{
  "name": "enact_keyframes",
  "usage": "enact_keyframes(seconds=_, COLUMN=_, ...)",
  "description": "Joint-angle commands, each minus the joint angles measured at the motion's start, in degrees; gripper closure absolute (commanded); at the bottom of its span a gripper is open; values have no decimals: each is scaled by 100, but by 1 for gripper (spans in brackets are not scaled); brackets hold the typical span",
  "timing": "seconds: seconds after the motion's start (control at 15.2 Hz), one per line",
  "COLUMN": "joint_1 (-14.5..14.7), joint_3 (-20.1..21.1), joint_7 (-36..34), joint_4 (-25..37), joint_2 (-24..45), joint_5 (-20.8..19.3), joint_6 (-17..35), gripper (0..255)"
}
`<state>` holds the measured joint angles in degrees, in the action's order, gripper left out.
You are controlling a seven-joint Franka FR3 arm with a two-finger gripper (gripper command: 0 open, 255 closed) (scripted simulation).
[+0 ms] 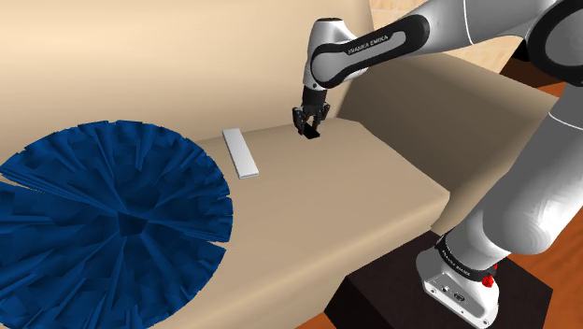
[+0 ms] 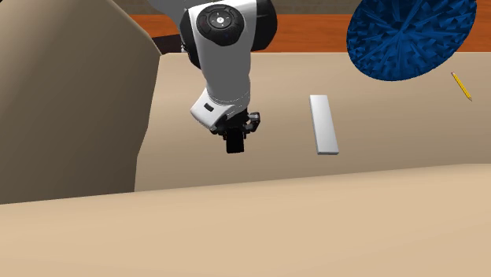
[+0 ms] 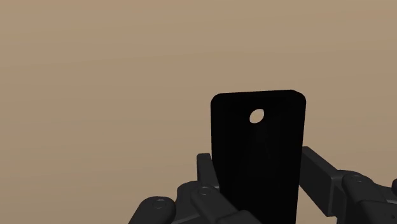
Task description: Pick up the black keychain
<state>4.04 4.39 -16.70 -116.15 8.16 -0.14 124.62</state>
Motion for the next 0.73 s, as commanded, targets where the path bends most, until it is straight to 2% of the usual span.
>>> enact_keyframes(seconds=0.0, joint_1=24, joint_3=20, joint_7=-29, joint_4=23, joint_2=56, joint_5=2, joint_6=-27, gripper=255)
enact_keyframes(seconds=0.66, joint_1=19, joint_3=22, joint_7=-15, joint_4=439, joint_2=-245, joint_5=30, joint_6=-743, gripper=255)
